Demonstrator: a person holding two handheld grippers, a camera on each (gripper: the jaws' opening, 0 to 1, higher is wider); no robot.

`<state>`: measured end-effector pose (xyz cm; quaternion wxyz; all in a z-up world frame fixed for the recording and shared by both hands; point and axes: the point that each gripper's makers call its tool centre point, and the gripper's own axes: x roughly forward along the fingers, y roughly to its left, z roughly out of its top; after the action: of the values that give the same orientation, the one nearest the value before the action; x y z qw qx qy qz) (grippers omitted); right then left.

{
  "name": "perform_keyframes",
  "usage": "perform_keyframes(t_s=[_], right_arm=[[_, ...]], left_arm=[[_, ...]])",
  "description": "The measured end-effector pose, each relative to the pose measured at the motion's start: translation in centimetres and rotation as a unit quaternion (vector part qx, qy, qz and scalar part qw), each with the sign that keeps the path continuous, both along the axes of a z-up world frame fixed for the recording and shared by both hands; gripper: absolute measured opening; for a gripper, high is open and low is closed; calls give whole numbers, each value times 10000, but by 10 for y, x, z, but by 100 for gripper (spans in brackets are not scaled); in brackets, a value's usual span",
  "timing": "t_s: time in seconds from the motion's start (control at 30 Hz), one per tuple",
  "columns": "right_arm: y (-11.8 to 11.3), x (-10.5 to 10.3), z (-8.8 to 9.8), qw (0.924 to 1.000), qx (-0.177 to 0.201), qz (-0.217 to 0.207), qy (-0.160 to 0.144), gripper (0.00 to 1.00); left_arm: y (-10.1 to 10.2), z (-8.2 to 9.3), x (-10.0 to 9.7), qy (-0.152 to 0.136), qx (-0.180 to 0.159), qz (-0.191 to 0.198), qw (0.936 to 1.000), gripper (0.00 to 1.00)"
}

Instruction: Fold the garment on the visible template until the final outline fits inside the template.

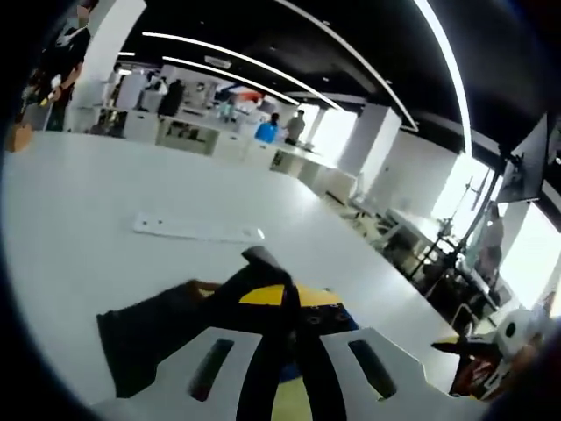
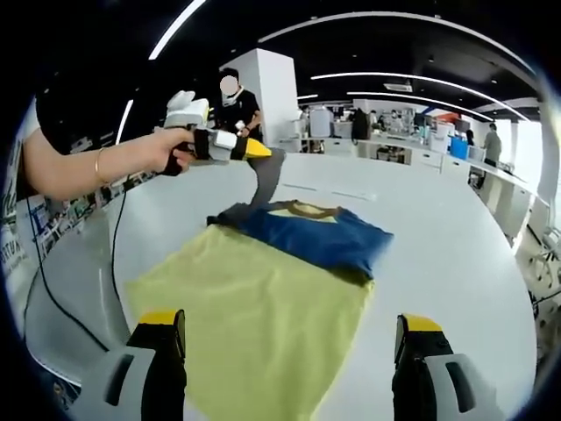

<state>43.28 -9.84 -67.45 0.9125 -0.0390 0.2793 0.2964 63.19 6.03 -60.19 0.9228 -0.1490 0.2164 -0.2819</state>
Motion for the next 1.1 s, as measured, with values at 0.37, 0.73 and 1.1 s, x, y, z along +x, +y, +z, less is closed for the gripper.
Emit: perform_keyframes(t_s=[0.37,0.73,1.1], right_arm=[[0,3,-2,10000,-41,19,36,99],[-7,4,-7,9999,-65,-41,100,99],[-7,7,-13,9998,-99,-16,173,99]], left_arm=[[-24,0,6,-57,-41,-168,9998,0],[-52,-12,5,26,-70,-420,9991,0],[-84,-25,3,141,26,-735,9972,0]])
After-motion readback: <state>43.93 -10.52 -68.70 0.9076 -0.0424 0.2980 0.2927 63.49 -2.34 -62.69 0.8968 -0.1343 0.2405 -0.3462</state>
